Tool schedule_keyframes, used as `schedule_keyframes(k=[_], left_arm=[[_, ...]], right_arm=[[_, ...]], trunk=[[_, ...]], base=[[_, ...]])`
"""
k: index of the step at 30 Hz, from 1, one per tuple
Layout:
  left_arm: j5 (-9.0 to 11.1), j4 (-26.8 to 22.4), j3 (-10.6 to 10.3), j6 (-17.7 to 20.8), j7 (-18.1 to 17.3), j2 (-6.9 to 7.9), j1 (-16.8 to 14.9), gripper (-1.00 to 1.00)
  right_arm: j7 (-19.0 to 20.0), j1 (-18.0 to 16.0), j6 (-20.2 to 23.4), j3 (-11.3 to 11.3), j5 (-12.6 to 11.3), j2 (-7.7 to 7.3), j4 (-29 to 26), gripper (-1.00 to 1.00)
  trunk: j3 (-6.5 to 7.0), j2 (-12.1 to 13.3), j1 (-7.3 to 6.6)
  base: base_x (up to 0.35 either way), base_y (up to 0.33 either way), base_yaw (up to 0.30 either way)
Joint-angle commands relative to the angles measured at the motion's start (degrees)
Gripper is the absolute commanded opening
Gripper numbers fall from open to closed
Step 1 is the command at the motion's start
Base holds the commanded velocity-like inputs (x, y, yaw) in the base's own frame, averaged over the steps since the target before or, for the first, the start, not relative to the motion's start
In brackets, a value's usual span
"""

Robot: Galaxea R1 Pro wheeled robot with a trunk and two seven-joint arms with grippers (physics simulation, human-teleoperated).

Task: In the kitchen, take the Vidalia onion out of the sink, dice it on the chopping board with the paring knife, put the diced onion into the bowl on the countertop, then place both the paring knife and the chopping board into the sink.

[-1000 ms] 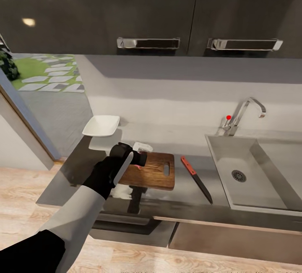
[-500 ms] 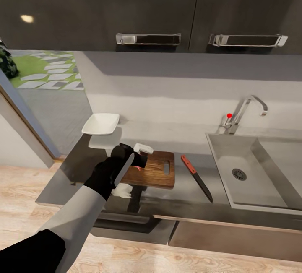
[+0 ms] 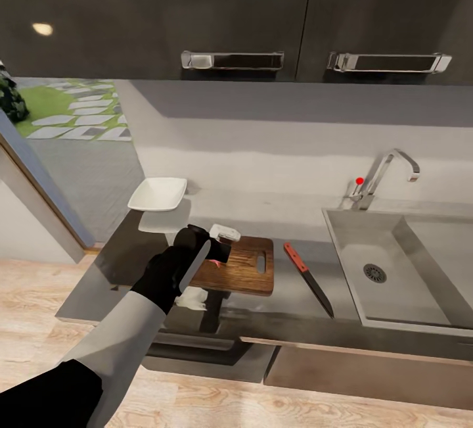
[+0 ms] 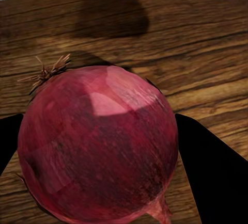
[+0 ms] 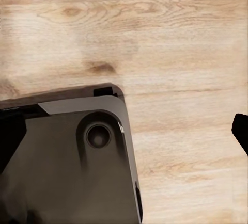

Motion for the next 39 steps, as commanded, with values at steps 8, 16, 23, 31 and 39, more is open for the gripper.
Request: schedule_keyframes(k=[8,16,23,31,39], left_arm=[[0.8,1.0,-0.2,0.2,0.2,0.02,0.0,-1.00],[0.8,0.9,-0.3,0.2,0.2,-0.01,0.0,1.00],[0.8,0.9,-0.3,0.2,0.2,0.02,0.0,1.00],[0.8,0.9,-0.3,0.2,0.2,0.02,0.0,1.00],[0.8,-1.9,-0.3,0.3,0.2,0.01,0.0,1.00]], right_arm=[[-0.2,0.0,-0.1,0.5,-0.3,0.05,0.0,1.00],[-0.2,0.0,-0.1,0.5,-0.3,0.05,0.0,1.00],[-0.2,0.0,-0.1,0.5,-0.3,0.05,0.0,1.00],[-0.2,0.0,-0.1,0.5,-0.3,0.05,0.0,1.00],[-0.2,0.0,-0.1,0.5,-0.3,0.05,0.0,1.00]], trunk=[[-0.11,-0.1,0.05],[-0.11,-0.1,0.05],[-0.11,-0.1,0.05],[-0.11,-0.1,0.05],[-0.11,-0.1,0.05]], base=[[0.000,0.000,0.000],[0.000,0.000,0.000],[0.000,0.000,0.000],[0.000,0.000,0.000],[0.000,0.000,0.000]])
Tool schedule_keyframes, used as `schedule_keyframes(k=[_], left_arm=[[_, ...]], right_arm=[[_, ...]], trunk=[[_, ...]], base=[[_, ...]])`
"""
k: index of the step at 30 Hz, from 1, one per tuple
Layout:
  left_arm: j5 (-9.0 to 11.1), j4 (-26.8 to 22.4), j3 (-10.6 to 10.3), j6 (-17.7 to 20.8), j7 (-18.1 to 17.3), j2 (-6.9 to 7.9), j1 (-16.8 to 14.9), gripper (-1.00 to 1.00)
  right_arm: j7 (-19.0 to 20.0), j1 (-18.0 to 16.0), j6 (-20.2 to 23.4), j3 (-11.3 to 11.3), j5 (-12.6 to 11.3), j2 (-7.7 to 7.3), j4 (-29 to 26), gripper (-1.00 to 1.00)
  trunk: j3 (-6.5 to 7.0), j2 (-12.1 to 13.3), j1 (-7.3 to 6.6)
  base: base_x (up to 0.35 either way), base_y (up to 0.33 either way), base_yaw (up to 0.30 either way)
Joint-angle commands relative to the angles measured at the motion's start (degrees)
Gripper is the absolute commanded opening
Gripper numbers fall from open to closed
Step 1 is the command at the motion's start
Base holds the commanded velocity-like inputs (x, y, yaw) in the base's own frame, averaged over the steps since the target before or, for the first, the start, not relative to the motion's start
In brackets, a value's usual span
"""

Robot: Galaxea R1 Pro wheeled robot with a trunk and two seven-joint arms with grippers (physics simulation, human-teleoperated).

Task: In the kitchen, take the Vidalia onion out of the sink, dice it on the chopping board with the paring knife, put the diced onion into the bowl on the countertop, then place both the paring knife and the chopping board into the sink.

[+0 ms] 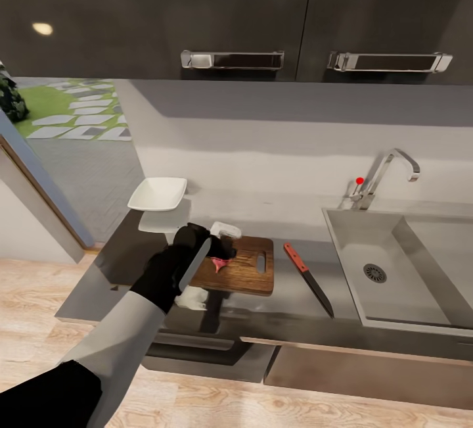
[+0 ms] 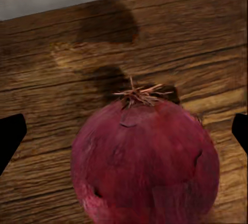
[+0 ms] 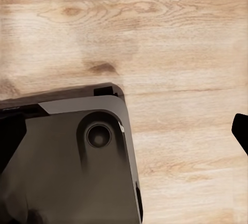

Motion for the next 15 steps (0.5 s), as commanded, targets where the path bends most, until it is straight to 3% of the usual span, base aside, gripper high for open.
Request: schedule_keyframes(k=[1,9,15], left_arm=[[0.4,-0.8,0.0,0.2,0.3,0.03,-0.1,1.00],[0.4,-10.0,0.0,0.5,0.3,0.23,-0.1,1.00],[0.4,-12.4,0.0,0.6,0.3,0.27,-0.1,1.00]], right_arm=[[-0.2,0.0,-0.1,0.5,-0.3,0.00,0.0,1.00],[-0.2,0.0,-0.1,0.4,-0.3,-0.04,0.0,1.00],[-0.2,0.0,-0.1,0.4,-0.3,-0.08,0.0,1.00]], trunk=[[-0.10,-0.1,0.03],[-0.10,-0.1,0.03],[-0.10,-0.1,0.03]], base=[[0.000,0.000,0.000],[0.000,0.000,0.000],[0.000,0.000,0.000]])
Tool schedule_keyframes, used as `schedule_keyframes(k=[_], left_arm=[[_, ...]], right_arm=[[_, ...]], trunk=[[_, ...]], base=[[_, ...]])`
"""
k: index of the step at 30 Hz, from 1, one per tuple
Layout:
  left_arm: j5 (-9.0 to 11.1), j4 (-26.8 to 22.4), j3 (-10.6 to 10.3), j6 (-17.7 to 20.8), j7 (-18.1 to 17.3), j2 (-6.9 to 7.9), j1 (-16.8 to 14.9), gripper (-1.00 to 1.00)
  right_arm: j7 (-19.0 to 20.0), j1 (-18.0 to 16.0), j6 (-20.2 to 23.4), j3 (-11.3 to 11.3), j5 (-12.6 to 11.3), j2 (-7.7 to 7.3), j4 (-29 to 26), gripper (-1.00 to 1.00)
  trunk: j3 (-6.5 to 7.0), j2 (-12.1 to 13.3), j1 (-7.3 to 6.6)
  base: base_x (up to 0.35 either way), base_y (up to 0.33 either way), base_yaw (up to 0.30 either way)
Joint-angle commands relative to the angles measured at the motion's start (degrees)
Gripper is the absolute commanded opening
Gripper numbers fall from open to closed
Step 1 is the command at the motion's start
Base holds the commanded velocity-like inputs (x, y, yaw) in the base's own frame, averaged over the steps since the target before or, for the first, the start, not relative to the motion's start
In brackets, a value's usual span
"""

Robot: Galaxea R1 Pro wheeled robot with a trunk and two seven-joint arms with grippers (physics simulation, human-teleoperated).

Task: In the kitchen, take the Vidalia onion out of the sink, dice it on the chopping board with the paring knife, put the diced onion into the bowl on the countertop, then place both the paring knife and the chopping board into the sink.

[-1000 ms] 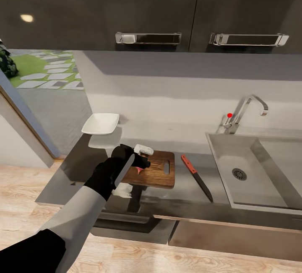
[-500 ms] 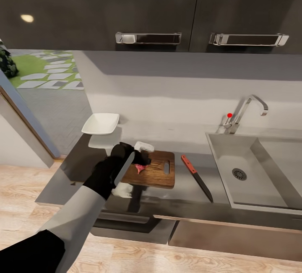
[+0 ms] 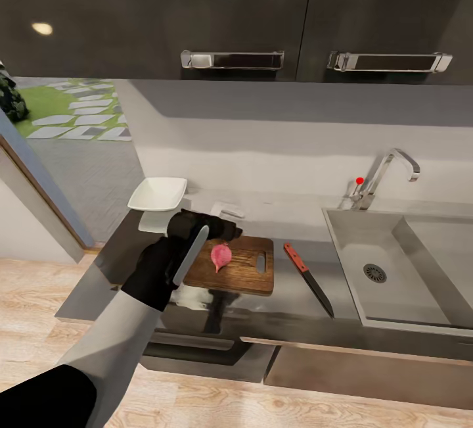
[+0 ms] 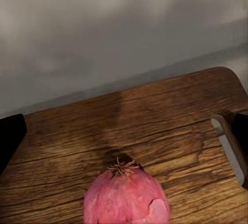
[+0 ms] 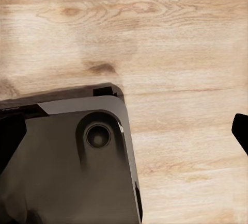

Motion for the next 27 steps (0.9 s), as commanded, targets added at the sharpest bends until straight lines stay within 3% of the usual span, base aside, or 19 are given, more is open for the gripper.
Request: schedule_keyframes(k=[1,10,27], left_arm=[[0.3,-0.1,0.0,0.2,0.3,0.00,-0.1,1.00],[0.3,1.8,-0.1,0.2,0.3,0.07,-0.1,1.00],[0.3,6.0,-0.2,0.0,0.3,0.10,-0.1,1.00]], right_arm=[[-0.2,0.0,-0.1,0.5,-0.3,0.00,0.0,1.00],[-0.2,0.0,-0.1,0.5,-0.3,-0.01,0.0,1.00],[-0.2,-0.1,-0.1,0.5,-0.3,0.06,0.0,1.00]], trunk=[[-0.10,-0.1,0.03],[-0.10,-0.1,0.03],[-0.10,-0.1,0.03]], base=[[0.000,0.000,0.000],[-0.112,0.000,0.000],[-0.325,0.000,0.000]])
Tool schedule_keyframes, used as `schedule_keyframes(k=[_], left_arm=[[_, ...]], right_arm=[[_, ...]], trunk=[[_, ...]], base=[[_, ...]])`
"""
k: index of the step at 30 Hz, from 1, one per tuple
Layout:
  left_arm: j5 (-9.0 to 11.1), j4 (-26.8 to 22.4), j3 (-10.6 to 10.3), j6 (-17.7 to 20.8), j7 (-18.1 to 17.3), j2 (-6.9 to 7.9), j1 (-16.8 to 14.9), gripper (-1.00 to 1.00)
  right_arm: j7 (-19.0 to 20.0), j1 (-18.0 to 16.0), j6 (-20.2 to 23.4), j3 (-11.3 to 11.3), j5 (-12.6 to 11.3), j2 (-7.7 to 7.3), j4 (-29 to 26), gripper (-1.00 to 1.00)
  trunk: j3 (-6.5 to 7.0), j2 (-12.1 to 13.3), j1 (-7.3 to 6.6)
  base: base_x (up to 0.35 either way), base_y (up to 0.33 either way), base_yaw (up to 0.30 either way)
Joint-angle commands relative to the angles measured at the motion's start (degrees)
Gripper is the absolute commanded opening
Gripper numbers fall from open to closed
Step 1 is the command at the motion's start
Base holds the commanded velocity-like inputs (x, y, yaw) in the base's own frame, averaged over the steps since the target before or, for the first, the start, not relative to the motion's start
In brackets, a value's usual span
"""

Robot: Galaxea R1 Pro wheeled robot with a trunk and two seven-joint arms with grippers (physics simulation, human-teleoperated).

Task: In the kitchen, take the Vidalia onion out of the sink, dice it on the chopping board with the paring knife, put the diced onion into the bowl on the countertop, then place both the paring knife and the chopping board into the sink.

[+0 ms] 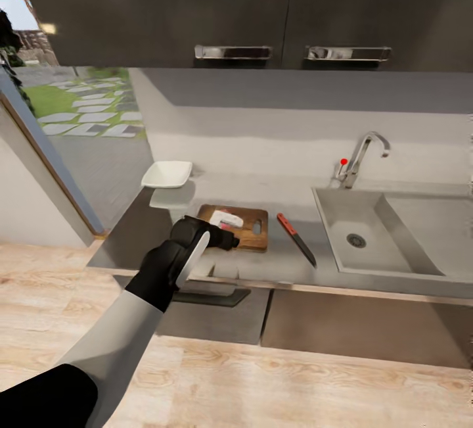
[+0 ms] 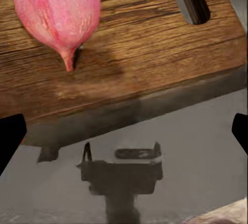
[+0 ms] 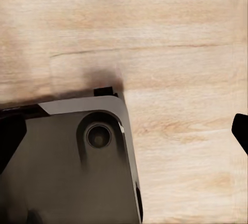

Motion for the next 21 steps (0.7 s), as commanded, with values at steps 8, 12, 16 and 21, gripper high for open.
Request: schedule_keyframes(k=[8,12,16,21], left_arm=[[0.4,1.1,-0.1,0.2,0.3,0.02,-0.1,1.00],[0.4,1.3,-0.1,0.2,0.3,0.02,-0.1,1.00],[0.4,1.9,-0.1,0.1,0.3,0.00,-0.1,1.00],[0.4,3.1,-0.1,0.1,0.3,0.01,-0.1,1.00]], right_arm=[[-0.2,0.0,-0.1,0.5,-0.4,-0.06,0.0,1.00],[-0.2,0.0,-0.1,0.5,-0.4,-0.07,0.0,1.00],[-0.2,0.0,-0.1,0.5,-0.4,-0.07,0.0,1.00],[-0.2,0.0,-0.1,0.5,-0.4,-0.07,0.0,1.00]], trunk=[[-0.11,-0.1,0.00],[-0.11,-0.1,0.00],[-0.11,-0.1,0.00],[-0.11,-0.1,0.00]], base=[[-0.332,0.000,0.000],[-0.332,0.000,0.000],[-0.332,0.000,0.000],[-0.332,0.000,0.000]])
